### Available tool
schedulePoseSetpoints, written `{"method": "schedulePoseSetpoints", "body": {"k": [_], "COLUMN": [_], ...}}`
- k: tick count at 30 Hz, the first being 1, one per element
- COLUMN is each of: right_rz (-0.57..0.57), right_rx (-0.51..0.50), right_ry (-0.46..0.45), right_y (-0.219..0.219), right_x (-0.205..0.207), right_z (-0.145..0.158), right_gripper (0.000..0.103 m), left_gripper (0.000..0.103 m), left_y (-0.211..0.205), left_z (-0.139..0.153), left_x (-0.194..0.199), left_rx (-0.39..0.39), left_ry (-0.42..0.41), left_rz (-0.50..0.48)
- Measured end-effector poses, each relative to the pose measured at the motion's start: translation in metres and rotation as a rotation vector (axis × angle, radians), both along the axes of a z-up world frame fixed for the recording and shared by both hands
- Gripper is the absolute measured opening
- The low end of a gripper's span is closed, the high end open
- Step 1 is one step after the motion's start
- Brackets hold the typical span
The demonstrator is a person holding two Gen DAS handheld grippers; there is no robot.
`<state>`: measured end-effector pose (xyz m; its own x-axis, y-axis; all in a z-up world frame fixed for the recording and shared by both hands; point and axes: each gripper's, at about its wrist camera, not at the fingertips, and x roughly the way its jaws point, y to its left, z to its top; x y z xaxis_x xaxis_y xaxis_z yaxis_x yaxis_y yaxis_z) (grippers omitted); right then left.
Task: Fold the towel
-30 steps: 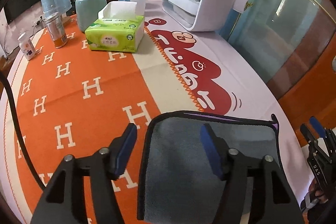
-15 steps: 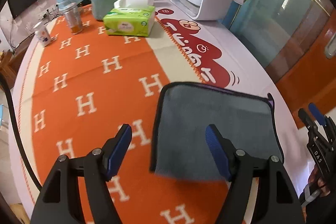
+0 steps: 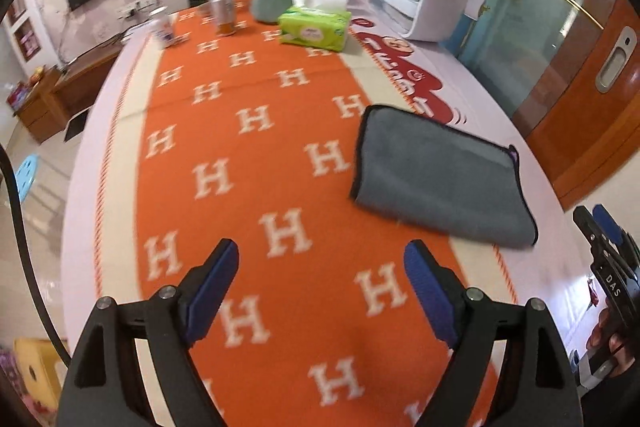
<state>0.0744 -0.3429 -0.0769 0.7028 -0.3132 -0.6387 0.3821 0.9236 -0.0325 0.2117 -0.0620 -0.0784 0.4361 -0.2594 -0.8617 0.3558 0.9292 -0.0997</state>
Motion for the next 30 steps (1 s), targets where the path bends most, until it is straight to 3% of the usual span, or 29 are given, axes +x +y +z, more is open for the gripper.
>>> {"method": "schedulePoseSetpoints", "body": {"k": [10, 16, 20, 30], "right_rz": [0.031, 0.052, 0.082, 0.220], "right_rx": [0.122, 0.212, 0.252, 0.280], "right_ry": [0.062, 0.132, 0.233, 0.331], "right_y": [0.066, 0.097, 0.117, 0.154], "right_x": [-0.066, -0.087, -0.091, -0.103], "right_z": [-0.004, -0.005, -0.006, 0.024], "right_gripper": [0.087, 0.091, 0.091, 0.091], "left_gripper": [0.100, 0.101, 0.101, 0.101], "left_y": [0.080, 0.116, 0.135, 0.140], "left_z": [0.008, 0.011, 0.016, 0.040], "left_x": [-0.083, -0.124, -0.145, -0.186], "left_rx": [0.024, 0.002, -0.012, -0.010], "left_ry": [-0.008, 0.015, 0.021, 0.003], "left_rz": [0.109, 0.181, 0.248, 0.341]}}
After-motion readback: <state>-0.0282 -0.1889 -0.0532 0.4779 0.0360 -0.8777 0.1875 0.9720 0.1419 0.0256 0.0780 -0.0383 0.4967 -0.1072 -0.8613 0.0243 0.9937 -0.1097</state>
